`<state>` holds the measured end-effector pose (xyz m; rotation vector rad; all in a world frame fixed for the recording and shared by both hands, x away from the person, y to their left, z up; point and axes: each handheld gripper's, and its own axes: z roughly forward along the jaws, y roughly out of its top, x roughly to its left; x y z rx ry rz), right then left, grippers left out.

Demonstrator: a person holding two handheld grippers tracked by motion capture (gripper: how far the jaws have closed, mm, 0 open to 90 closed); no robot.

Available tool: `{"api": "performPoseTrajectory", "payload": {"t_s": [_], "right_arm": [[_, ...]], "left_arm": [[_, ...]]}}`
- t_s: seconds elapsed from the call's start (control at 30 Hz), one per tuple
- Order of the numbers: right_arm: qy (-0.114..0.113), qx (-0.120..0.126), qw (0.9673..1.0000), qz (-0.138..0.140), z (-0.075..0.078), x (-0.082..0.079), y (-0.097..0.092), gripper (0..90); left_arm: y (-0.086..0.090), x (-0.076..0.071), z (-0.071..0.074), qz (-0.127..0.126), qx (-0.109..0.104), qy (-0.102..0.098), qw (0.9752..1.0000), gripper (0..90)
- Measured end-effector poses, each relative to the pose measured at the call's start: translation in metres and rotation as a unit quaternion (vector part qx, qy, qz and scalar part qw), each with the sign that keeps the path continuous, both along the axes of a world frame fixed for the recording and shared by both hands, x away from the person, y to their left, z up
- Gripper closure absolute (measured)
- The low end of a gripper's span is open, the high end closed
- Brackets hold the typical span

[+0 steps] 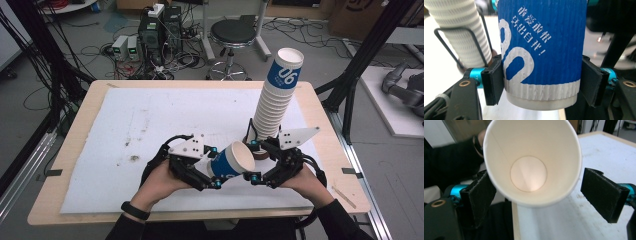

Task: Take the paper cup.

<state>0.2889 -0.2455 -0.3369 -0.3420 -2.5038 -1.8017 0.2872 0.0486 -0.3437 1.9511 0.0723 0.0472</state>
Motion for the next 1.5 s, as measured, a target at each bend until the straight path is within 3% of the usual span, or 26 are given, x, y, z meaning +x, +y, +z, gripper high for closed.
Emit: {"api": "performPoseTrajectory", "payload": {"t_s": [0.2,0.3,0.43,0.6,0.8,0.93,1.07,1.23,1.37,1.5], "right_arm": [[0.023,0.055,0.9982,0.009,0.001,-0.001,0.003,13.3],[0.030,0.065,0.9974,0.011,0.001,-0.002,0.005,14.0],[0.020,0.069,0.9973,0.015,0.001,-0.003,0.006,20.7],[0.013,0.049,0.9985,0.018,0.001,-0.003,0.007,23.3],[-0.013,-0.005,0.9997,0.018,0.002,-0.007,0.013,23.6],[-0.014,-0.029,0.9993,0.021,0.004,-0.008,0.016,23.6],[-0.016,-0.034,0.9991,0.021,0.006,-0.010,0.018,23.5],[-0.018,-0.013,0.9996,0.017,0.006,-0.010,0.017,18.0],[-0.009,0.019,0.9996,0.018,0.005,-0.010,0.015,17.7],[-0.003,0.045,0.9988,0.016,0.005,-0.010,0.013,17.7]], "left_arm": [[-0.006,-0.001,-0.002,-0.003,-0.028,0.002,0.9996,29.9],[-0.010,-0.003,-0.005,-0.001,-0.032,0.005,0.9995,29.8],[-0.014,-0.003,-0.007,-0.002,-0.029,0.011,0.9995,29.7],[-0.018,-0.005,-0.007,0.005,0.007,0.006,0.9999,28.9],[-0.026,-0.008,-0.008,0.009,0.047,-0.005,0.9988,26.0],[-0.031,-0.009,-0.011,0.006,0.062,-0.008,0.9980,25.5],[-0.033,-0.009,-0.013,0.005,0.061,-0.012,0.9980,29.0],[-0.030,-0.008,-0.014,0.004,0.022,-0.007,0.9997,29.3],[-0.026,-0.007,-0.013,0.006,-0.030,0.004,0.9995,29.5],[-0.025,-0.007,-0.013,0.004,-0.044,0.009,0.9990,29.4]]}}
